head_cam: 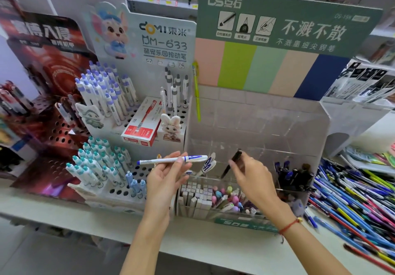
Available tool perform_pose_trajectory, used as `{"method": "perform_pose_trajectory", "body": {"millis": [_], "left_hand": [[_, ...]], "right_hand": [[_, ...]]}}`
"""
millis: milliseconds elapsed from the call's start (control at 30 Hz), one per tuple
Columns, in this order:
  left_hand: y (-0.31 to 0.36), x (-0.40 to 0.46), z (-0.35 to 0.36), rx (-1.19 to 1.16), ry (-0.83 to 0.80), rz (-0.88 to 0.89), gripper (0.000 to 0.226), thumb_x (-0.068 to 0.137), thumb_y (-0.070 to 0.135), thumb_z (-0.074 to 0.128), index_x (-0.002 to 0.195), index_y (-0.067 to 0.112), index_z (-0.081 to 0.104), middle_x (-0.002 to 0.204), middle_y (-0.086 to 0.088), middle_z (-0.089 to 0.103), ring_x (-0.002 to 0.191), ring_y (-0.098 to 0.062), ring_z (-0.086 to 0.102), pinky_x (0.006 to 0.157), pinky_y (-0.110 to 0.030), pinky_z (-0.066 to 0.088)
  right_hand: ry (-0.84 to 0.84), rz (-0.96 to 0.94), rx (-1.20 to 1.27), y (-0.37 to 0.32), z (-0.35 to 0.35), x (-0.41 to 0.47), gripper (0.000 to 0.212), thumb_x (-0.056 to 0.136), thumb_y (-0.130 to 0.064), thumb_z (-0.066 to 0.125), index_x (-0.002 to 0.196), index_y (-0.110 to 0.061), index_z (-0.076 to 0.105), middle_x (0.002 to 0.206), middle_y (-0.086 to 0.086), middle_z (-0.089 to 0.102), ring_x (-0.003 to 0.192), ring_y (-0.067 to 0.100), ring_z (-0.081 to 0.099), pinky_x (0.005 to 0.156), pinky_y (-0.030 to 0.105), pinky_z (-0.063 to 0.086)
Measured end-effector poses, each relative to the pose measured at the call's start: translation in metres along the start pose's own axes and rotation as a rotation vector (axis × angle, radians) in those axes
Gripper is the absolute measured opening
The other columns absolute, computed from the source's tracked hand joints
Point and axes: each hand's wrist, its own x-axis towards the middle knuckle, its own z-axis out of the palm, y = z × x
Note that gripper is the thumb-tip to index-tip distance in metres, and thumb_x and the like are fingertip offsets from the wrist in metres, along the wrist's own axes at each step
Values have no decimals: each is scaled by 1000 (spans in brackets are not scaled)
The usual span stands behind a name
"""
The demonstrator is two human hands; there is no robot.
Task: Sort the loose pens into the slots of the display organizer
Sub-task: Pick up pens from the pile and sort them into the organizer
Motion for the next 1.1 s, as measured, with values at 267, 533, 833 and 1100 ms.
{"method": "perform_pose_trajectory", "body": {"millis": [267, 533, 833, 1100], "left_hand": [[-7, -1, 5, -55, -33, -72, 23, 87, 24, 61, 105, 10, 67, 97, -3, 75, 94, -13, 70, 77, -20, 56], [-30, 1, 62, -56, -235, -181, 31, 91, 28, 60, 107, 4, 69, 102, -9, 74, 103, -18, 68, 88, -25, 53], [-66, 30, 29, 1690, -290, 823, 56, 57, 22, 86, 109, 14, 69, 118, -4, 63, 110, -25, 58, 106, -44, 29], [-41, 24, 5, 1895, 25, 760, 59, 80, 38, 69, 131, 10, 56, 135, -6, 55, 132, -27, 43, 115, -47, 8]], "right_hand": [[-21, 113, -18, -6, -9, 2, 38, 89, -56, 54, 104, -21, 60, 62, -5, 56, 55, 15, 54, 55, 30, 49], [-56, 213, 954, -35, -35, -15, 11, 95, -19, 55, 101, -10, 60, 63, 2, 57, 44, 10, 46, 41, 16, 38], [266, 295, 896, 1, -50, -21, 9, 96, -19, 53, 93, -15, 61, 64, 1, 57, 50, 5, 47, 46, 12, 39], [164, 5, 469, -18, -15, -7, 9, 93, -29, 59, 91, -20, 62, 67, -5, 59, 56, 12, 53, 52, 28, 44]]}}
